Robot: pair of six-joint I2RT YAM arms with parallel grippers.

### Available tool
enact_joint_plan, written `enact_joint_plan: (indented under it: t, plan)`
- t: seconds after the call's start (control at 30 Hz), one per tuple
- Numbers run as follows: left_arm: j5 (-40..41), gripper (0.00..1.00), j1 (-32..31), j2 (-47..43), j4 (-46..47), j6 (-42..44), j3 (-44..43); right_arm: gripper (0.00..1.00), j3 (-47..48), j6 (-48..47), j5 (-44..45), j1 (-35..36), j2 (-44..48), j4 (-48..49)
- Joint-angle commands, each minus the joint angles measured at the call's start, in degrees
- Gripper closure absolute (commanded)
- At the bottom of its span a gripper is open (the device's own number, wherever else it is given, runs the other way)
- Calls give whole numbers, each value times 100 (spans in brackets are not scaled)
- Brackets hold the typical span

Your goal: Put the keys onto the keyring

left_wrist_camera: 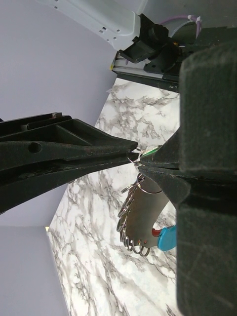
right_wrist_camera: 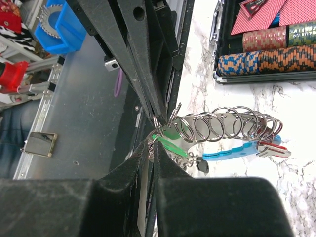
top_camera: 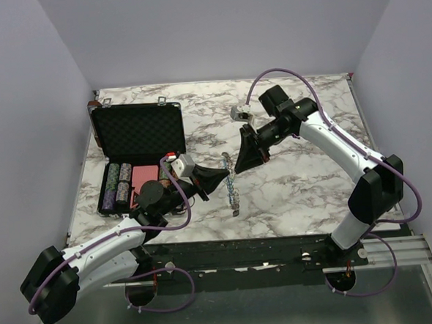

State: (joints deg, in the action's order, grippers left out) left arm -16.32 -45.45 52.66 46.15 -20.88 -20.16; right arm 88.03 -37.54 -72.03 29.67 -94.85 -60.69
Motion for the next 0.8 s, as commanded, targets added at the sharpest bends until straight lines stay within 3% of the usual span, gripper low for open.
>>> enact_joint_plan:
  t: [0.0, 0.13, 0.77]
  plan:
    - [-100, 100, 19, -11, 280, -65, -242, 87, -5, 299, 22, 56, -43, 303]
    - [-74, 100, 19, -28, 298, -74, -225, 100, -110, 545, 128, 65, -25, 531]
    - [-73, 100, 89, -55, 737, -188, -75, 100, -506, 1223, 339, 56, 124, 1111]
